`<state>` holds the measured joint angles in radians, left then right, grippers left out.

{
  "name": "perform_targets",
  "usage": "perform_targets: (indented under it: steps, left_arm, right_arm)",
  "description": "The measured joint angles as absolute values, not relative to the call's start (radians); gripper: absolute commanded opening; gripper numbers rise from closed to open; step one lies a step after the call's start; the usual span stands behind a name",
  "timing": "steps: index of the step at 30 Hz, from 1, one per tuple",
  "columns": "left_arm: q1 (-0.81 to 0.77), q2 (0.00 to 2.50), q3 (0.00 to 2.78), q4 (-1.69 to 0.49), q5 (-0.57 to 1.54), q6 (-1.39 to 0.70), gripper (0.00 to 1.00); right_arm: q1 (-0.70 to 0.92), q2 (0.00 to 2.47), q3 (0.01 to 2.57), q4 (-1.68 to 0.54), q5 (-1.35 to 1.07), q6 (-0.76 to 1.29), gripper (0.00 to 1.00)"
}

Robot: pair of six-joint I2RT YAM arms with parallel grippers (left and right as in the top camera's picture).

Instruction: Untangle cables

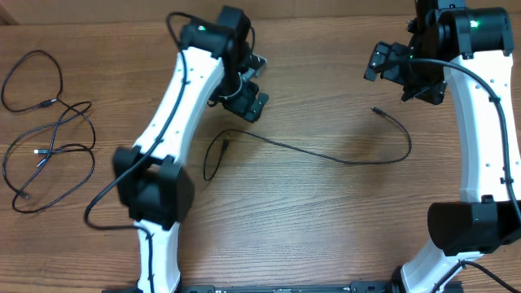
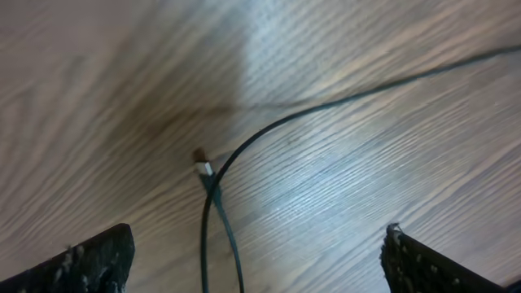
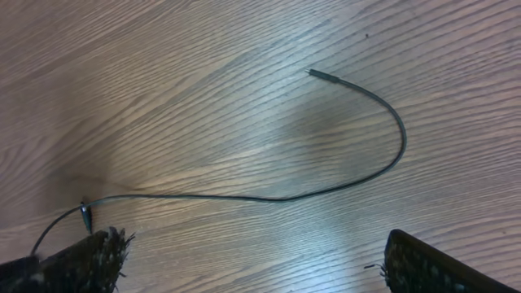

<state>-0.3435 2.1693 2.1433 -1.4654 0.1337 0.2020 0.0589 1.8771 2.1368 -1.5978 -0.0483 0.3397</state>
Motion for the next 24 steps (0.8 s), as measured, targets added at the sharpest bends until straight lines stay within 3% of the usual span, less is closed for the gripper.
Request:
perform_targets:
  steps: [9, 24]
  left_arm:
    - [-0.376, 2.324, 2.139, -1.433, 0.296, 0.389, 0.91]
    - [-0.515, 2.429, 2.138, -1.285, 0.414, 0.43, 0.82]
  right_arm:
    - [0.059, 1.877, 2.137, -1.601, -0.049, 0.339, 1.0]
    - [0.059, 1.877, 2.137, -1.601, -0.049, 0.339, 1.0]
